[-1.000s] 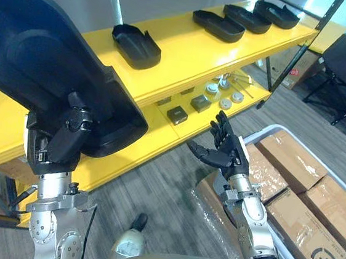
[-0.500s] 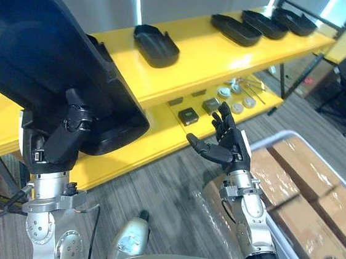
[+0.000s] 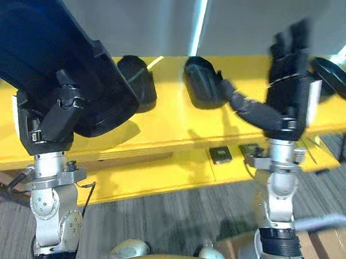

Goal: Walk over and take three plastic housings, then place them on the shelf

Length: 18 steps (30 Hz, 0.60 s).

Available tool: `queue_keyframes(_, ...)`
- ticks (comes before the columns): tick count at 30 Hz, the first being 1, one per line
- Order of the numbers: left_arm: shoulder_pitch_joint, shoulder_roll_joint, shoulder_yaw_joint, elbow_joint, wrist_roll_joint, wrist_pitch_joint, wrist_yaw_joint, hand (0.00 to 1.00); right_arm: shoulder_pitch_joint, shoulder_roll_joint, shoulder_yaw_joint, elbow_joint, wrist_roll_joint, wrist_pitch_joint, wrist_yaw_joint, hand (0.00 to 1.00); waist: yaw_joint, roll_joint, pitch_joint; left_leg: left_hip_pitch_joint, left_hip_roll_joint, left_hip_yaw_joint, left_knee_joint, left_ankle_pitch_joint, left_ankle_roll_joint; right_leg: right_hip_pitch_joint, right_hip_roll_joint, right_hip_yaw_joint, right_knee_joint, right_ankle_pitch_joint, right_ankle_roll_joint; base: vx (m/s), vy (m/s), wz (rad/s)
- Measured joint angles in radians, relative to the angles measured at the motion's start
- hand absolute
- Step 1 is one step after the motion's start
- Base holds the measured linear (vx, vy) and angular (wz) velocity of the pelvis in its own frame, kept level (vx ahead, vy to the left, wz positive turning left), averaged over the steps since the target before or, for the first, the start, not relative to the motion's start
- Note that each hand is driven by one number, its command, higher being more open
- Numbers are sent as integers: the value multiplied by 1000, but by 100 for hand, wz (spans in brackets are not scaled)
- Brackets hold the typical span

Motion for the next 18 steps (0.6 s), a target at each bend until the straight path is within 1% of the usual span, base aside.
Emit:
queue_keyframes(1,3,-5,-2,-1,0,4,-1,0,-1,-8,-6,-5,4,-1,-1,100,0,12,-4,-11,20,30,6,-5,7,13,8,-21,-17,4,-5,185,-291,138)
queue_keyframes(2,3,-19,-6,-1,-5,19,-28,0,3,-29,-41,-24,7,-1,-13,100,-7,43,-9,-41,99,175,12,1,14,61,29,-98,-63,5,-10,120,-197,120)
queue_keyframes(3,4,-24,-17,-1,-8,28,-62,0,13,-39,-67,-28,9,1,-33,100,-9,58,-12,-35,157,289,-14,35,10,99,37,-148,-84,1,-16,149,-231,127)
queue_keyframes(4,3,-25,-29,-1,-10,32,-76,0,22,-42,-75,-30,9,4,-41,100,-10,63,-16,-29,176,338,-39,66,6,110,37,-170,-90,0,-18,151,-159,101)
queue_keyframes(5,2,-26,-61,-5,-14,34,-101,0,45,-44,-84,-37,0,7,-64,100,-9,68,-20,-5,181,371,-97,107,-2,122,28,-201,-90,0,-18,156,-80,70)
queue_keyframes(6,2,-24,-88,-13,-12,35,-119,0,66,-32,-81,-38,-9,11,-79,100,-2,77,-25,20,165,364,-155,138,0,126,18,-210,-90,0,-18,148,-47,57)
queue_keyframes(8,2,-19,-121,-27,-9,38,-122,0,87,-18,-64,-38,-14,25,-80,100,-2,75,-23,29,155,359,-185,153,3,126,11,-215,-90,0,-18,106,8,20)
queue_keyframes(9,3,-19,-134,-37,-2,48,-118,0,100,8,-49,-38,-14,39,-69,100,-4,64,-16,40,147,360,-196,156,4,135,4,-218,-98,0,-18,93,42,8)
queue_keyframes(12,9,-19,-151,-38,-3,79,-100,0,135,47,-35,-44,-11,52,-46,100,-9,46,-15,54,135,354,-205,157,6,162,-4,-229,-121,5,-9,44,57,9)
queue_keyframes(14,18,-20,-158,-38,-3,81,-86,0,155,55,-33,-56,-5,60,-28,100,-11,39,-10,46,131,343,-208,163,9,159,-11,-234,-119,5,-9,-2,34,19)
queue_keyframes(15,35,-22,-167,-38,-3,82,-81,0,169,54,-35,-59,-3,60,-13,100,-17,36,-8,30,123,326,-203,170,4,160,-21,-243,-116,4,-9,-55,89,57)
queue_keyframes(16,40,-23,-176,-38,0,84,-82,0,175,53,-44,-62,5,60,2,100,-39,15,9,-18,111,313,-137,144,-11,166,-50,-263,-111,2,-7,-83,105,68)
queue_keyframes(17,38,-22,-186,-38,1,85,-82,0,173,54,-48,-63,11,59,5,100,-42,24,17,-49,135,329,-82,123,-1,165,-54,-276,-97,1,-7,-129,148,69)
queue_keyframes(18,41,-20,-206,-38,2,85,-88,0,173,43,-62,-61,48,59,5,100,-42,41,31,-93,209,344,10,109,-17,162,-65,-287,-61,0,-8,-128,187,35)
